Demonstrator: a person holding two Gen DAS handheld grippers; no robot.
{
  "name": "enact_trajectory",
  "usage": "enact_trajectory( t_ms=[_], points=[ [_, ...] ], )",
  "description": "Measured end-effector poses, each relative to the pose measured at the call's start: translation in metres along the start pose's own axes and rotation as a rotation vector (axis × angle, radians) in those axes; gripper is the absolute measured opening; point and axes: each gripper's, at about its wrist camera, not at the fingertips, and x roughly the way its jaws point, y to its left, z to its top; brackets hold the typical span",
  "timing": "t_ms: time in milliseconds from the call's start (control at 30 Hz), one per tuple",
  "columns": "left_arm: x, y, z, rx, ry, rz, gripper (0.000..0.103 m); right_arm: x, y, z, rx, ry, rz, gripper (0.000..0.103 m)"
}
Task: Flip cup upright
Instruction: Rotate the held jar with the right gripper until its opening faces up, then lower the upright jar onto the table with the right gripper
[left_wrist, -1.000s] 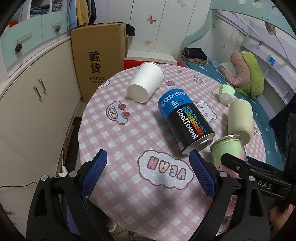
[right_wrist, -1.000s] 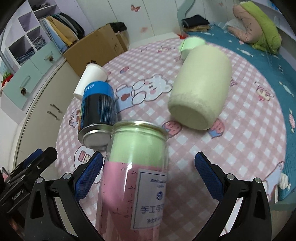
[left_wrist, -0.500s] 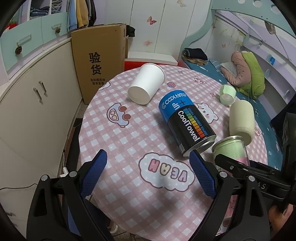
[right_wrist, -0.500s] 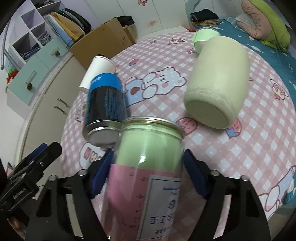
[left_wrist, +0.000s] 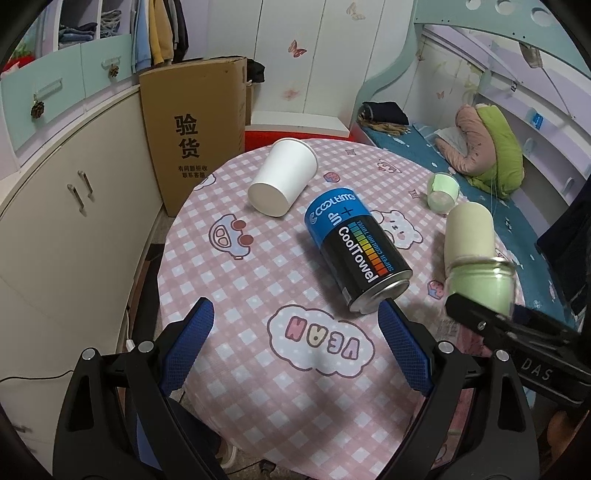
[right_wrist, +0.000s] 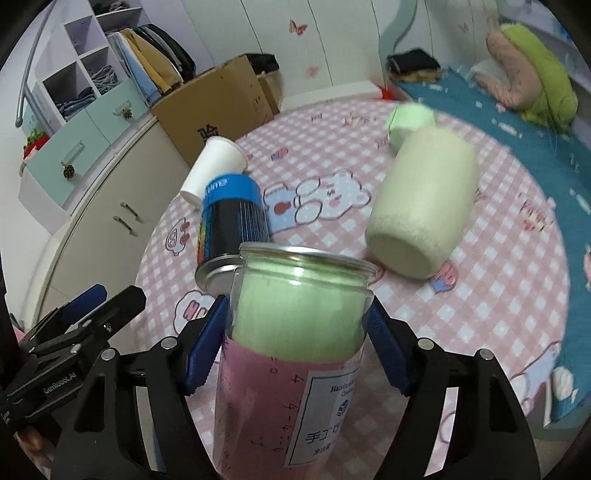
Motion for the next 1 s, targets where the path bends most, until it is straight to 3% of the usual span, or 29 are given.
enact_trajectory(
  t_ms=[433,700,900,1000],
  points=[
    [-0.006,-0.003,-0.001,-0.008,-0.010,-0.001,0.091,-0.021,0.019,0.007,-0.136,-0.170,-0.136,0.070],
    [-0.009,-0.003,-0.001,-0.010,-0.008,0.004,0.091,-0.019,0.023,0.004,-0.174,-0.183,-0.146,0.069],
    [-0.011,-0.003,-0.001,-0.014,-0.011,0.002,0.091,-0.022,0.034,0.000,-0.237,-0.206,-0.248,0.069],
    [-0.012,-0.003,-0.002,-0.015,-0.013,0.000,0.091,-0.021,0.033,0.000,-0.226,-0.195,-0.220,0.069]
  ],
)
